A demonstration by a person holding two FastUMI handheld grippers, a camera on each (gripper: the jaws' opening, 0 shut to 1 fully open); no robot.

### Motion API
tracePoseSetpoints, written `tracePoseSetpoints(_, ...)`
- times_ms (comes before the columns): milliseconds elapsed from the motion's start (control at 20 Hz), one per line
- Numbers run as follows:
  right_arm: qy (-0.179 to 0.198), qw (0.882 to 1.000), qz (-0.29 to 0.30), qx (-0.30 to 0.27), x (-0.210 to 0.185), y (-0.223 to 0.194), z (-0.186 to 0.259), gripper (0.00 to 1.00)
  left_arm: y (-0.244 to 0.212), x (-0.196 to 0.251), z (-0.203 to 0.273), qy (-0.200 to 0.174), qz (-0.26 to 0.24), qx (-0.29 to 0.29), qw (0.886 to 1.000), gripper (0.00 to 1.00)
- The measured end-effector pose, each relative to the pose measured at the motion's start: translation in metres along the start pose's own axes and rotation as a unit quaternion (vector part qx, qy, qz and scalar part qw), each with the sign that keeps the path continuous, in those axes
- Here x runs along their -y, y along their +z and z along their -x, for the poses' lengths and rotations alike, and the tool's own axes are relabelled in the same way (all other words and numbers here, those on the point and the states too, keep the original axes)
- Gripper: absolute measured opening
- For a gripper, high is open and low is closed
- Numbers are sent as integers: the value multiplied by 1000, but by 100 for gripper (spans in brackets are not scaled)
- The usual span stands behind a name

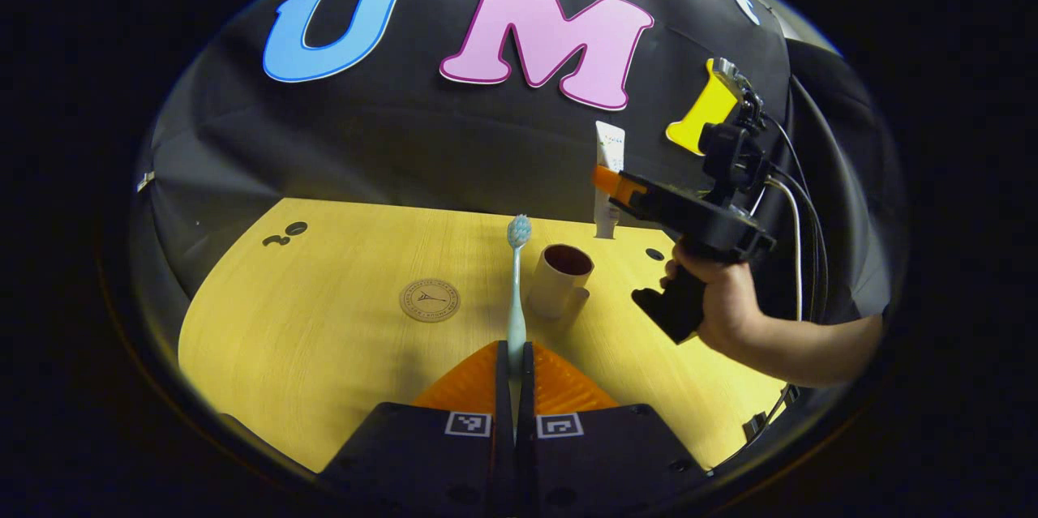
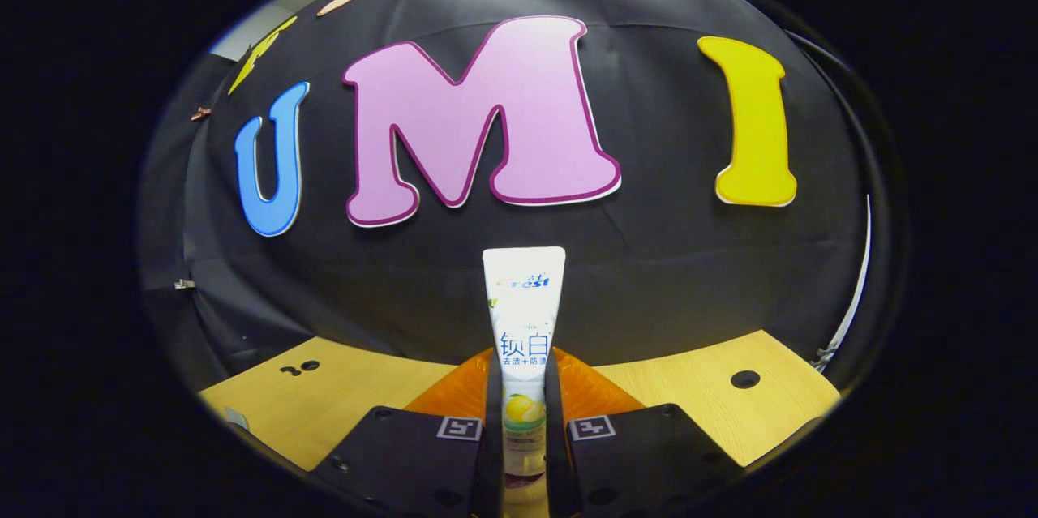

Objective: Put the toothbrush and toothpaste on the desktop into the cup, then pick up the cup and place it on the coaster on the desktop.

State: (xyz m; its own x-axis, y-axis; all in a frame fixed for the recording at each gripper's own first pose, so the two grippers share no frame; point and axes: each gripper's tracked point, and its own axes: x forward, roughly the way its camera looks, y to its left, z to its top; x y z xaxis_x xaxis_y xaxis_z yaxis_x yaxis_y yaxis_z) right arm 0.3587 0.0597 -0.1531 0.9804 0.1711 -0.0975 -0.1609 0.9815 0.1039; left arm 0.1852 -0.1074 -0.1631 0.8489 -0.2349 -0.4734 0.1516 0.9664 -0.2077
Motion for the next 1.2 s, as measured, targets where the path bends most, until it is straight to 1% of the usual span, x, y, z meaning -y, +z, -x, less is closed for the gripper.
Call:
tracePoseSetpoints(100, 4, 1000, 4, -2, -3, -18, -5, 24, -5, -6, -8, 7, -1, -2, 1000, 6)
tracePoseSetpoints(250, 10, 1000, 8, -4, -7, -41, -7, 24, -10, -2, -15, -2, 20, 4, 1000, 6)
tracePoseSetpoints(450, 15, 1000, 9, -13, -12, -69, -10, 24, -18, 5, -23, -8, 16, 9, 1000, 6)
tracePoseSetpoints(700, 18, 1000, 8, -23, -12, -92, -16, 25, -17, 16, -29, -19, 24, 16, 999, 6)
tracePoseSetpoints(750, 20, 999, 10, -25, -12, -97, -16, 28, -18, 19, -29, -25, 27, 15, 999, 6)
tracePoseSetpoints(800, 18, 999, 14, -29, -11, -102, -16, 28, -17, 21, -30, -28, 27, 13, 999, 6)
tracePoseSetpoints(850, 16, 999, 16, -29, -9, -104, -15, 38, -18, 20, -29, -29, 25, 11, 999, 6)
tracePoseSetpoints(900, 14, 999, 12, -34, -7, -109, -13, 30, -16, 19, -29, -28, 22, 12, 999, 6)
tracePoseSetpoints(1000, 13, 999, 12, -39, -6, -110, -7, 52, -11, 16, -28, -27, 23, 17, 999, 6)
tracePoseSetpoints(1100, 5, 999, 19, -42, 5, -104, -1, 53, -1, 18, -33, -29, 32, 23, 999, 6)
tracePoseSetpoints(1200, -4, 999, 12, -52, 18, -98, 10, 83, 13, 22, -40, -33, 31, 34, 998, 6)
